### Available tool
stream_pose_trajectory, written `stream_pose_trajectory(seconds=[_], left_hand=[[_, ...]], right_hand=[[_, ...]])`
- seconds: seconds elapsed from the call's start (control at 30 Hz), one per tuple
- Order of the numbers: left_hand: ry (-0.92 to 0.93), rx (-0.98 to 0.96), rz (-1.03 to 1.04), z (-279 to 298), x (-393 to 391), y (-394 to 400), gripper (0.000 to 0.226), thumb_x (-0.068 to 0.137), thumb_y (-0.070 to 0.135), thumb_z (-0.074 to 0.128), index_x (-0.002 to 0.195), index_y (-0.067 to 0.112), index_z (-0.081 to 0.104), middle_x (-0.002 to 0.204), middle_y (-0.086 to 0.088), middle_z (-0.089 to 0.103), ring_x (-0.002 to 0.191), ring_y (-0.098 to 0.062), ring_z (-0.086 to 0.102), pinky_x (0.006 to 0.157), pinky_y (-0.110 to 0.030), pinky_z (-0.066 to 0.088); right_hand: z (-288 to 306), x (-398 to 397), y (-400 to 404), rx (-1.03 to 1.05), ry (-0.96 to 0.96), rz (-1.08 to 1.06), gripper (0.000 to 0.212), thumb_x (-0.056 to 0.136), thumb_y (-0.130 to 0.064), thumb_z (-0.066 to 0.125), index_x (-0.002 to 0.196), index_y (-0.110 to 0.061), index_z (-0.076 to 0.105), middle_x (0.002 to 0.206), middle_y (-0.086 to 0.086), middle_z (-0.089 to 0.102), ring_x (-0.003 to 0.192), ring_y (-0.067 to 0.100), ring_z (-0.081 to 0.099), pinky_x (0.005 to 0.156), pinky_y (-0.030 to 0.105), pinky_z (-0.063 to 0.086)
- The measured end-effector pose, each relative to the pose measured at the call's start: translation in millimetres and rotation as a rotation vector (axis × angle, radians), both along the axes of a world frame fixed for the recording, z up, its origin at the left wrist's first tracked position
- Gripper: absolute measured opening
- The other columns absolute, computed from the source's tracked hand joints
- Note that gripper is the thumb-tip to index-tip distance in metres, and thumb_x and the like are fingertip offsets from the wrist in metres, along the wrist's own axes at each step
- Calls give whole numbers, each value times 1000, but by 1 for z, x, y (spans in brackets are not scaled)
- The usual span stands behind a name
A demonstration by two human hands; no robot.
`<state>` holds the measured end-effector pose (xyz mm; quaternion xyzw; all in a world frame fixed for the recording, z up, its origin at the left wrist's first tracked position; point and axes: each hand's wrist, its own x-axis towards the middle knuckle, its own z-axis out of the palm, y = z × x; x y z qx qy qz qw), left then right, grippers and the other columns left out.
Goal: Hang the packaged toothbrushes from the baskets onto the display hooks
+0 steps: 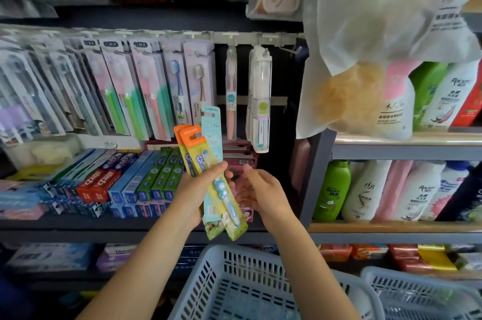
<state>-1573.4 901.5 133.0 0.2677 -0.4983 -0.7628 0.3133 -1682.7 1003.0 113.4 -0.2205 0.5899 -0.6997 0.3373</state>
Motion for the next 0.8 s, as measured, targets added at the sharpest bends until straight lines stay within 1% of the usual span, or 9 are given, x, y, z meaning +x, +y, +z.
stream_pose_trajectory(seconds=[0.1,0.17,0.23,0.37,0.5,0.6,0.67,0.73,0.8], left_hand=[[-33,19,84,-6,10,-4,19,82,22,81,98,16,74,86,-7,77,76,-24,74,70,-37,57],[-59,31,141,-7,21,-8,19,81,21,82,96,15,73,84,-6,76,73,-24,73,69,-37,57],[-72,24,178,-7,39,-15,20,81,20,82,98,14,73,87,-7,76,74,-23,72,68,-37,58],[-119,0,227,-6,93,-36,32,81,26,81,108,10,72,90,-10,75,72,-24,72,58,-32,56],[-59,-18,296,-3,157,-73,29,88,25,76,113,11,71,99,-11,76,80,-25,74,64,-36,56],[-15,-32,378,-2,207,-108,19,93,22,71,111,16,70,91,-1,78,76,-17,75,60,-33,58],[-19,9,394,-2,244,-135,19,94,25,69,110,15,69,90,-7,77,70,-22,73,59,-33,56],[21,57,369,0,284,-162,21,96,31,66,106,12,66,76,-10,67,54,-23,61,51,-29,48],[91,63,340,5,323,-190,24,98,37,61,101,13,62,65,-5,53,47,-18,47,46,-27,41]], right_hand=[[-4,27,7,84,228,214,41,95,-38,68,105,2,62,79,3,68,68,8,64,61,24,50],[-10,41,1,121,324,294,38,91,-31,76,106,1,62,92,15,73,78,13,67,72,35,55],[-13,56,-10,111,322,304,31,91,-23,76,104,1,62,100,21,73,80,21,68,75,44,58],[-5,93,-40,5,234,296,25,95,-26,72,101,-5,60,98,21,74,65,27,68,61,39,58],[6,144,-78,-64,216,317,24,96,-27,68,106,-7,58,83,11,72,49,23,61,49,34,54],[13,187,-114,-66,238,345,22,100,-26,63,111,-9,54,89,7,72,51,23,61,54,35,54],[16,219,-142,-52,262,383,19,102,-20,60,115,-10,54,94,10,68,60,22,66,62,35,56],[20,255,-171,-60,296,412,18,102,-9,57,119,-9,54,95,8,66,66,17,68,66,32,57],[27,293,-202,-87,295,427,18,102,-5,56,120,-8,56,87,5,68,66,20,69,64,33,58]])
